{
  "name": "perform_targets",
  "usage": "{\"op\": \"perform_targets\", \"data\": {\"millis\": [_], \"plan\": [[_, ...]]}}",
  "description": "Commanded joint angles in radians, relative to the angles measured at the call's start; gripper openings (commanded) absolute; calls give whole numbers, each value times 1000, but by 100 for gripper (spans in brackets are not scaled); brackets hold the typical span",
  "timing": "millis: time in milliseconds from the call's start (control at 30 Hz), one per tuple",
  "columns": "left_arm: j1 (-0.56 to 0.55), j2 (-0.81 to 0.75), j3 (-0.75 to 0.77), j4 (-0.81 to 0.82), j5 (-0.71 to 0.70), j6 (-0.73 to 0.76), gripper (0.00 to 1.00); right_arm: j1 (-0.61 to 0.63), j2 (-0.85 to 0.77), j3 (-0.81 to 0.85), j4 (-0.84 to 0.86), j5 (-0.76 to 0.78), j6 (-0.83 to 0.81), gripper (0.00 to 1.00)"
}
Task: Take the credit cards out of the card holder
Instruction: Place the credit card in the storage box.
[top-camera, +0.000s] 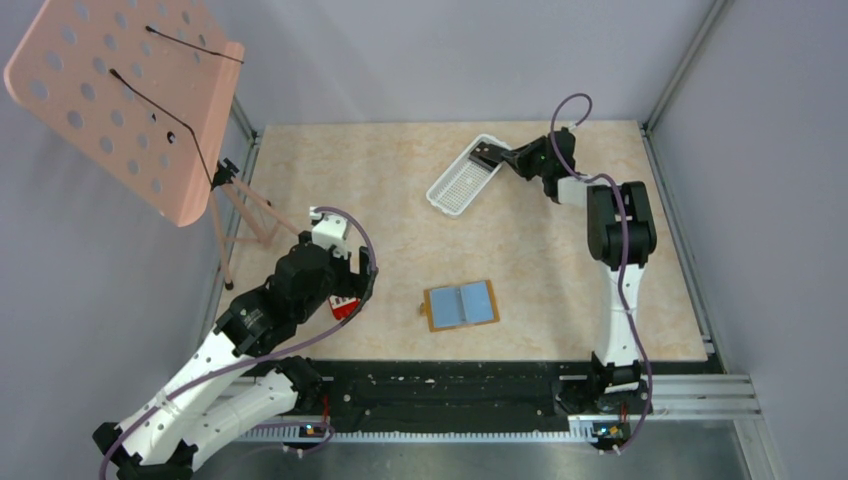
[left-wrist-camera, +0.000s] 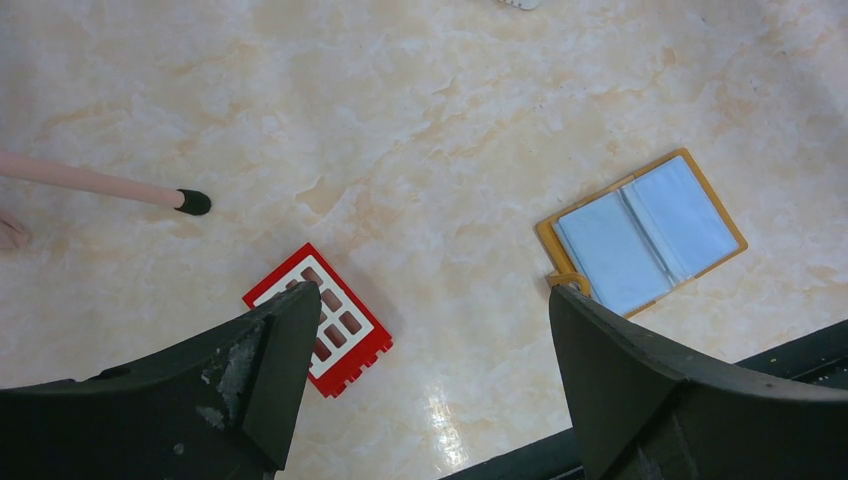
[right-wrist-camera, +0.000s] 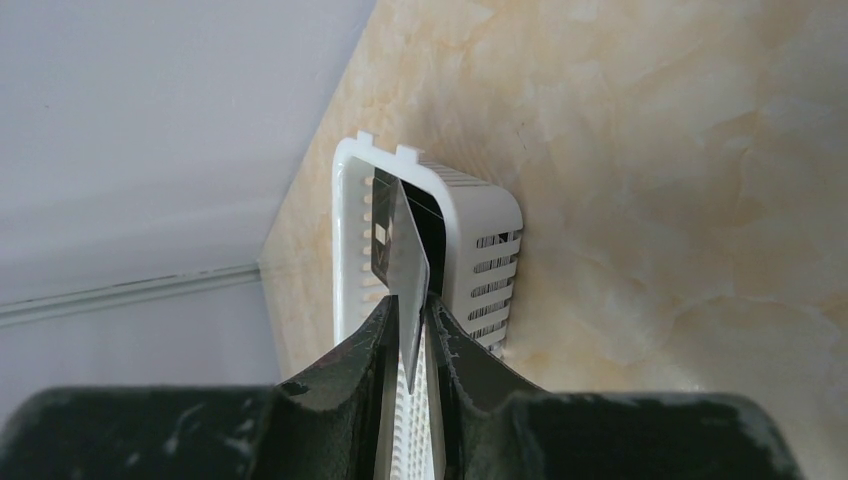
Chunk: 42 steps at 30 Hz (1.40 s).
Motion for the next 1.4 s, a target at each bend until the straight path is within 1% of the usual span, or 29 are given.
{"op": "perform_targets", "data": {"millis": [0,133,300,867,1133,1367], "plan": [[6,-12,-12,50,16,8,90,1,-68,-17,-7,28,-32,16],[6,-16,-14,50,15,8,90,1,-71,-8,-15,30,-33,17],[9,-15,-13,51,19,8,89,1,-85,-3,-43,39,-42,21],[19,-12,-14,55,32,11,89,1,-103,-7,-86,60,-67,20],[23,-13,-13,57,41,11,89,0,-100,-7,-83,57,-65,11],[30,-9,-15,60,54,12,89,1,-90,-14,-22,49,-29,0]]}}
